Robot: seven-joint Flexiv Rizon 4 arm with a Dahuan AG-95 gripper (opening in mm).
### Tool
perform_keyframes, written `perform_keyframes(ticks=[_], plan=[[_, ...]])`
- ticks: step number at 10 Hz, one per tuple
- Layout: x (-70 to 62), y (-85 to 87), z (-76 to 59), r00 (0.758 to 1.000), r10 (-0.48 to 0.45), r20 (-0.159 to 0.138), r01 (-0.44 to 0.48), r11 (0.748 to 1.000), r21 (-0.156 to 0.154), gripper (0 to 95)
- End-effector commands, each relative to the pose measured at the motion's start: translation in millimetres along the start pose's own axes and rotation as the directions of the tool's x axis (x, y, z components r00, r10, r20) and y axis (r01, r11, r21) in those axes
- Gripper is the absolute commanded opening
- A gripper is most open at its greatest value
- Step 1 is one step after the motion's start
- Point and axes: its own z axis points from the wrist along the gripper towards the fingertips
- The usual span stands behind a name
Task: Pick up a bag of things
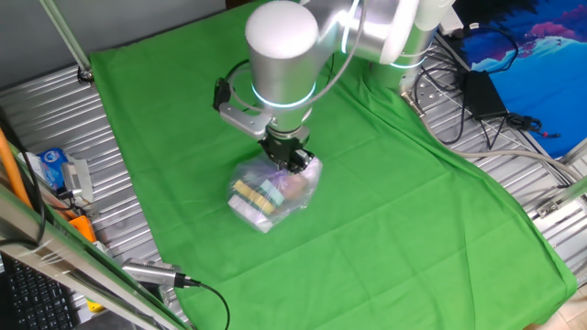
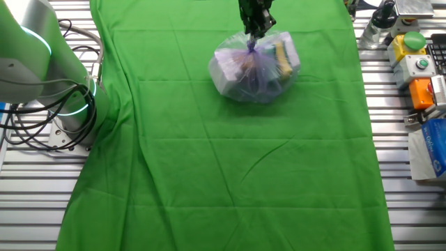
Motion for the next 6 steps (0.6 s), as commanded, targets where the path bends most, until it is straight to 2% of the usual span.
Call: perform_keyframes(ticks=[1,2,3,6], plan=[[-4.0,-3.9,-0.8,1.000,-0.007,-0.015,0.008,1.000,0.011,19.0],[-4.9,-5.8,-2.5,1.000,-0.021,-0.022,0.021,1.000,0.019,19.0],[-5.7,-7.8,-4.1,0.999,-0.031,-0.031,0.032,0.999,0.033,38.0],[-6.1,-10.5,-5.8,0.998,-0.040,-0.043,0.042,0.998,0.054,38.0]])
